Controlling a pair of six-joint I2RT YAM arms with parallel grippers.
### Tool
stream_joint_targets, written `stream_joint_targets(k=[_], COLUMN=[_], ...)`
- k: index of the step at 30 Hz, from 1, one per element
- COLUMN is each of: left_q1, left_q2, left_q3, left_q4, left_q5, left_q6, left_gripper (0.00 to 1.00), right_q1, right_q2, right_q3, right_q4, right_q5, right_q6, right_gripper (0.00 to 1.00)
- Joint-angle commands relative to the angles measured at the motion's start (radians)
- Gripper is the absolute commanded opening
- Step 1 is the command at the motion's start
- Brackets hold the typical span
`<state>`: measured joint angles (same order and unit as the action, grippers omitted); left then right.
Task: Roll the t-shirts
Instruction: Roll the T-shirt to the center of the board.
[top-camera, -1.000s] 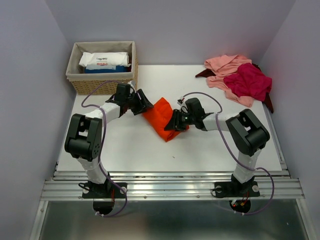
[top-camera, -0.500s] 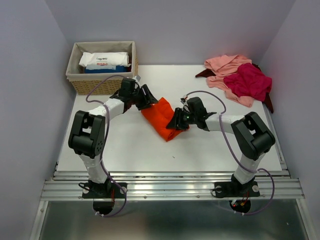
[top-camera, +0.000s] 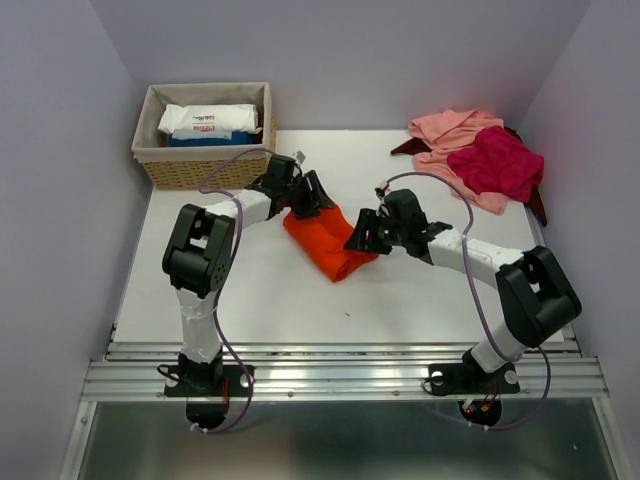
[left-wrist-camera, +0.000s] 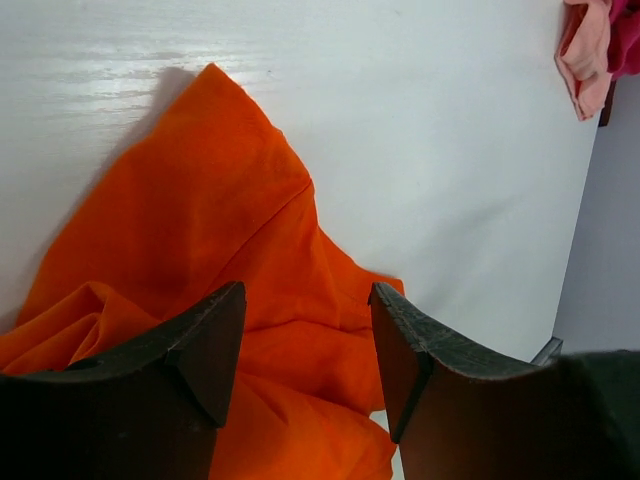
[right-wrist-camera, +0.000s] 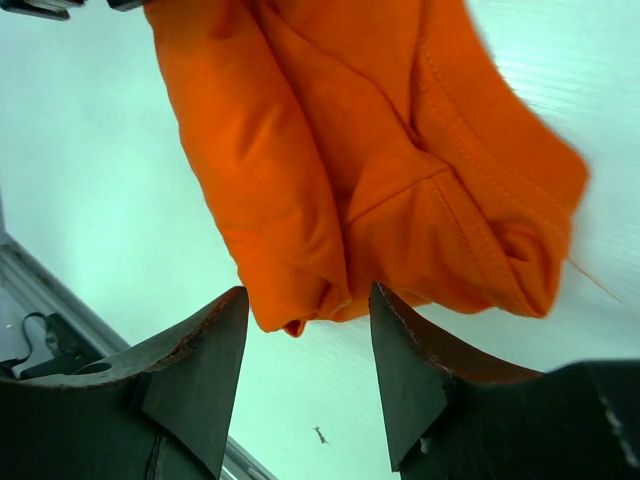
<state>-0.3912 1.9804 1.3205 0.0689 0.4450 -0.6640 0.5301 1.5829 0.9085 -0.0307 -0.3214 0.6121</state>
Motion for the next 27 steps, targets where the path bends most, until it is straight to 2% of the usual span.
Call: stream_joint_targets(k=[1,10,16,19,23,27], left_q1=[-0.024,-0.035,-0.034,-0.028,-0.017,-0.012], left_q2=[0.034,0.025,-0.035,-0.092,-0.175,-0.241], left_q3=[0.046,0.058,0.126,0.146,0.106,0.020], left_q4=[0.020,0.020,-0.044,-0.067,-0.067,-0.067], left_q5=[0.015,0.004,-0.018,-0.038,-0.065,-0.097], left_q6=[0.001,0.009,0.027,0.038,0.049,0.055], left_gripper=[0.63,0.62,0.62,0.62,0.62,0.62], right_q1=[0.024,0.140,0.151,0.151,0.151,0.151], right_q2=[-0.052,0.034,0.155,0.195,0.209,0.194], right_q3=[0.069,0.176,0.181,0.130,0.073,0.040], right_q4=[-0.086,-0.100,-0.071,-0.081,-0.086,-0.061], right_q5=[0.117,0.219,0.231,0.339,0.426,0.430], right_q6=[-0.072,-0.052,0.012,0.081,0.156,0.186], right_gripper=[0.56,0.32,0.26,0.18,0.18,0.18])
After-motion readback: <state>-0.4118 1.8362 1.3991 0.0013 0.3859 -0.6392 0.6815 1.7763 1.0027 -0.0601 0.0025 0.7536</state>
